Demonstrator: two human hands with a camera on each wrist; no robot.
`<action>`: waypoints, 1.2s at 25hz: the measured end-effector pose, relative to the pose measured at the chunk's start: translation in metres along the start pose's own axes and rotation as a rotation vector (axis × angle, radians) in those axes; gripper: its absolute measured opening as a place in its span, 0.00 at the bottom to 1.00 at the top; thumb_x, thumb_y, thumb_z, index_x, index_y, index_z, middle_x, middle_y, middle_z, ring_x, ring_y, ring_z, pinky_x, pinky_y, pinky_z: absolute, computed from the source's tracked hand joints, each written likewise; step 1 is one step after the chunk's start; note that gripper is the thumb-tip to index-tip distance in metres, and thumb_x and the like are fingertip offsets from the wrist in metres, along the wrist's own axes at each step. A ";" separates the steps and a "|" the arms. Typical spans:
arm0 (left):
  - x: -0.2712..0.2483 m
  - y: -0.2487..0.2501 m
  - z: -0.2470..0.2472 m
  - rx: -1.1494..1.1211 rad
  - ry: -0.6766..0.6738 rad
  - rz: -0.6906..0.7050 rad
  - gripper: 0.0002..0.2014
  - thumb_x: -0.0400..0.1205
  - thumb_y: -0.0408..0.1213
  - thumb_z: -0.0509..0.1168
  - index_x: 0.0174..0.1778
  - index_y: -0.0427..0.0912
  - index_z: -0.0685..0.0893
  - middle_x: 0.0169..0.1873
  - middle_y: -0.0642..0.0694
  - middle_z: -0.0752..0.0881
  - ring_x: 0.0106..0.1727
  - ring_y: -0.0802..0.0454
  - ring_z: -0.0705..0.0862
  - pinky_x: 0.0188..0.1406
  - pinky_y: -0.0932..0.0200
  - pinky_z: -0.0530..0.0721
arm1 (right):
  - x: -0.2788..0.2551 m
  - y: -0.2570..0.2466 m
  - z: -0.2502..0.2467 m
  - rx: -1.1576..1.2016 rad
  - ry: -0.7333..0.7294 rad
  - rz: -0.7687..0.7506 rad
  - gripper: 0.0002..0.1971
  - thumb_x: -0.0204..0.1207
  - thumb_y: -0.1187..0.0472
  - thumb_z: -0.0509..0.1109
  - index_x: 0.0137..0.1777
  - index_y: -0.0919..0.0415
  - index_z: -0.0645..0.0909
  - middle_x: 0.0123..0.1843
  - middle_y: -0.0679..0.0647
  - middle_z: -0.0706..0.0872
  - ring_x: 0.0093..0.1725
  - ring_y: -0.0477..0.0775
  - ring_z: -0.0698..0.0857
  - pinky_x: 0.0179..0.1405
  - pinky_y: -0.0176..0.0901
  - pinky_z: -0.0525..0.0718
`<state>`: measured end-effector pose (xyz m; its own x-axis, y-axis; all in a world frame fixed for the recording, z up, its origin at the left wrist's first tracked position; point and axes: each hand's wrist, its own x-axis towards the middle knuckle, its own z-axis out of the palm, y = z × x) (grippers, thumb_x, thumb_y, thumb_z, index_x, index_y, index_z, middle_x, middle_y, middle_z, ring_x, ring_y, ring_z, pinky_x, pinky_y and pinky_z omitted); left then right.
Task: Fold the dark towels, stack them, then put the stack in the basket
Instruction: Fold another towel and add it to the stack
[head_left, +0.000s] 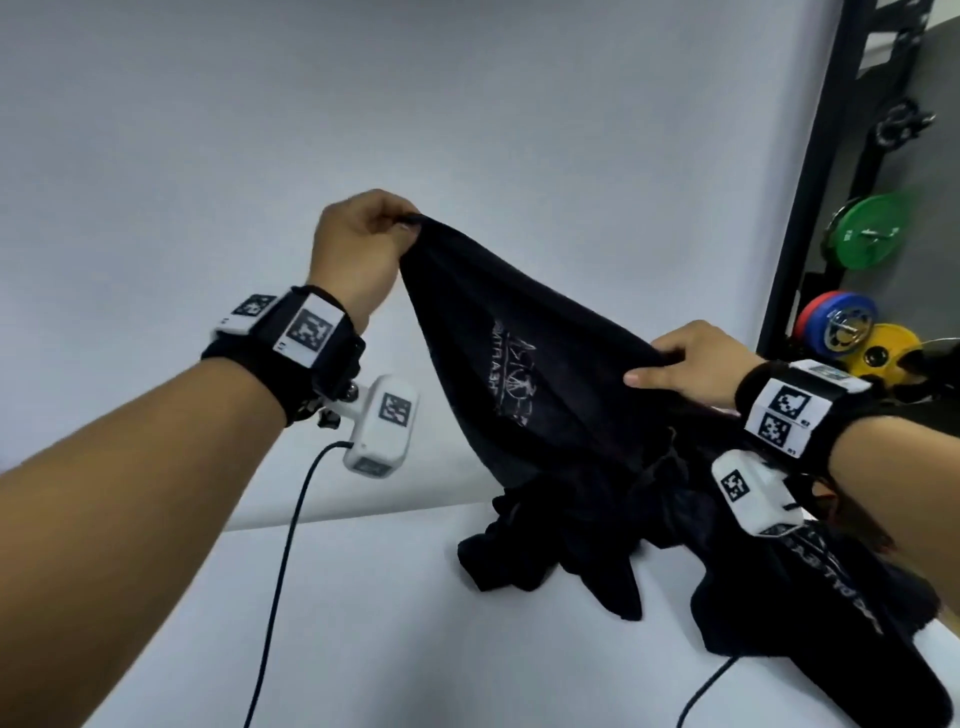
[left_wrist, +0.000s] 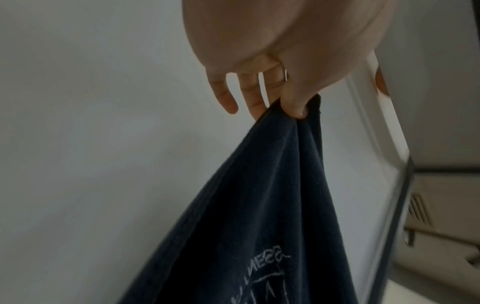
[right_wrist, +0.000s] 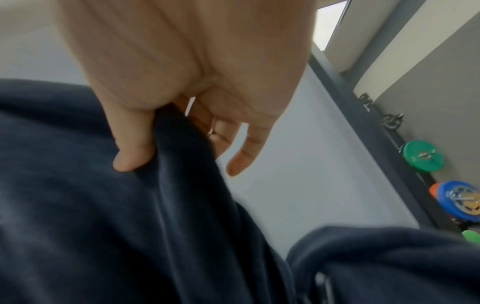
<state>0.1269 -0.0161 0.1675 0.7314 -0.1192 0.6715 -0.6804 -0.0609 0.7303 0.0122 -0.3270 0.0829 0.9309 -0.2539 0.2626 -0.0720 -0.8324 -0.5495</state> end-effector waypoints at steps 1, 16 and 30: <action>0.011 0.003 -0.015 0.003 0.041 0.004 0.15 0.78 0.22 0.65 0.35 0.49 0.84 0.31 0.51 0.83 0.28 0.67 0.80 0.34 0.71 0.78 | 0.004 -0.001 -0.007 0.004 0.028 0.003 0.20 0.69 0.48 0.79 0.30 0.65 0.81 0.24 0.53 0.78 0.27 0.53 0.76 0.35 0.43 0.74; 0.053 0.063 -0.164 0.190 -0.112 0.116 0.09 0.80 0.27 0.67 0.37 0.45 0.84 0.30 0.51 0.84 0.29 0.61 0.81 0.32 0.68 0.79 | 0.049 -0.261 0.007 0.351 -0.101 -0.340 0.20 0.70 0.54 0.79 0.61 0.56 0.81 0.52 0.53 0.90 0.51 0.51 0.89 0.54 0.48 0.87; -0.046 -0.031 -0.237 0.080 -0.315 -0.212 0.14 0.72 0.44 0.74 0.52 0.51 0.84 0.50 0.47 0.89 0.49 0.50 0.89 0.57 0.47 0.87 | 0.048 -0.469 0.030 0.235 0.277 -0.493 0.03 0.72 0.57 0.78 0.41 0.52 0.86 0.40 0.50 0.89 0.43 0.53 0.90 0.49 0.47 0.89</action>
<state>0.1258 0.2266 0.1438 0.8146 -0.3935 0.4261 -0.5263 -0.1926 0.8282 0.1011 0.0660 0.3295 0.7044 -0.0114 0.7097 0.4540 -0.7613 -0.4629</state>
